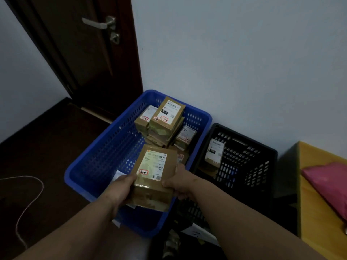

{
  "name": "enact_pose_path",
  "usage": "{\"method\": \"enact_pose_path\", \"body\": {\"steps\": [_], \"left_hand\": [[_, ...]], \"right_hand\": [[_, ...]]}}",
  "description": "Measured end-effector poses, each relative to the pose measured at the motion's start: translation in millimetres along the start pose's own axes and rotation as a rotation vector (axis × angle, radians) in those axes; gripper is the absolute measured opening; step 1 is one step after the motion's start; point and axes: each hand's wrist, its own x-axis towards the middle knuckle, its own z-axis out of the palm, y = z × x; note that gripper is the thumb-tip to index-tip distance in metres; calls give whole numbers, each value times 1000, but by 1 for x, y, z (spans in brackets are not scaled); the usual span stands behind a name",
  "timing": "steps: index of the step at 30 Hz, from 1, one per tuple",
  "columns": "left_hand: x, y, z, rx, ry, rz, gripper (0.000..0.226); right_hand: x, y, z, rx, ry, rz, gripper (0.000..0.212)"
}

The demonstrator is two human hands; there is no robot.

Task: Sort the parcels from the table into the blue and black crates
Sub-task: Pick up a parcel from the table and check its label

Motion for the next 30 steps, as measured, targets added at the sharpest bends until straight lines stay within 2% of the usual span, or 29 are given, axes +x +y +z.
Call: {"method": "enact_pose_path", "body": {"steps": [5, 10, 12, 17, 21, 25, 30], "left_hand": [[71, 12, 10, 104, -26, -90, 29], [129, 20, 25, 172, -125, -144, 27], [149, 21, 29, 255, -167, -147, 42], [192, 35, 37, 463, -264, -131, 41], [222, 46, 41, 624, -346, -94, 43], [242, 51, 43, 700, -420, -66, 47], [245, 48, 46, 717, -464, -125, 49]], "right_hand": [[43, -11, -22, -29, -28, 73, 98], [79, -21, -38, -115, -39, 115, 82], [91, -23, -39, -133, -38, 142, 82], [121, -28, -30, -89, -35, 215, 73], [126, -48, -27, -83, -69, 186, 51], [138, -53, -18, 15, -47, 171, 44], [159, -35, -2, -96, 34, 259, 64]]}}
